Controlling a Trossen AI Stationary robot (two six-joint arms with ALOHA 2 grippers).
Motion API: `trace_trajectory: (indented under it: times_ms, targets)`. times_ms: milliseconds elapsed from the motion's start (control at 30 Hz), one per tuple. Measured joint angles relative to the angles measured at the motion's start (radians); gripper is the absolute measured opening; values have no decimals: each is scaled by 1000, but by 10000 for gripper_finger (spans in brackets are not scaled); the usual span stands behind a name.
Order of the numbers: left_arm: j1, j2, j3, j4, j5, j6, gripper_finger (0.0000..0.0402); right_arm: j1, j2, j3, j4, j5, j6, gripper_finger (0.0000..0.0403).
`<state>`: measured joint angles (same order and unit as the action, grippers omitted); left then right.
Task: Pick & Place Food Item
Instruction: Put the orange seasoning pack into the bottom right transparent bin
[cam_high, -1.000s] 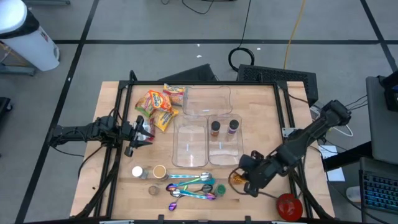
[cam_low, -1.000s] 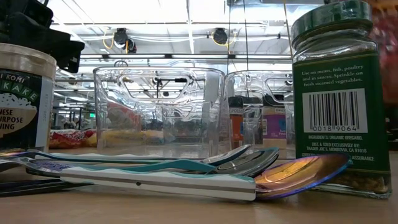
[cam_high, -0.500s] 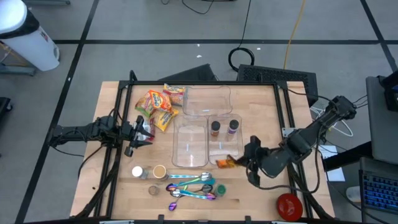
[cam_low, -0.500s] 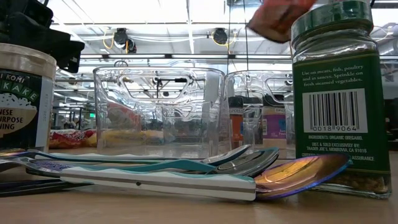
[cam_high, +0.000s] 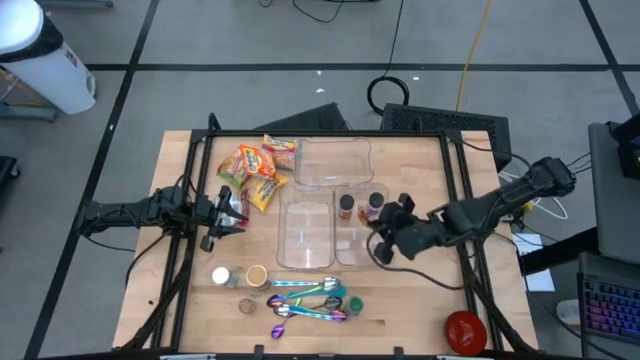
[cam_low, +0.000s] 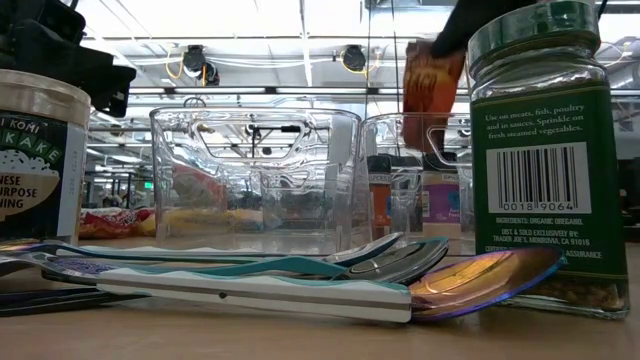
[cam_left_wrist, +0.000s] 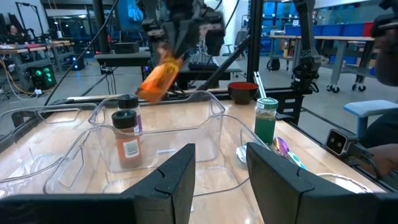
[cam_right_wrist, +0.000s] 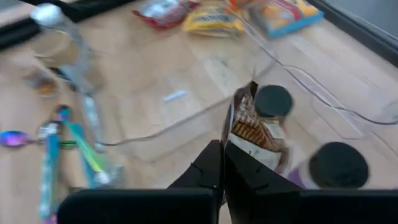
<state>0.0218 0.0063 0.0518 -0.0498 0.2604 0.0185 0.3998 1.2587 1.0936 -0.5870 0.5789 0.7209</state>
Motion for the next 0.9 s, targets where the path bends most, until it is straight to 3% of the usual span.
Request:
trace_trajectory:
  times_ms: [900]
  targets:
    - [0, 0, 0, 0, 0, 0, 152, -200, 31, -14, -45, -5, -27, 0]
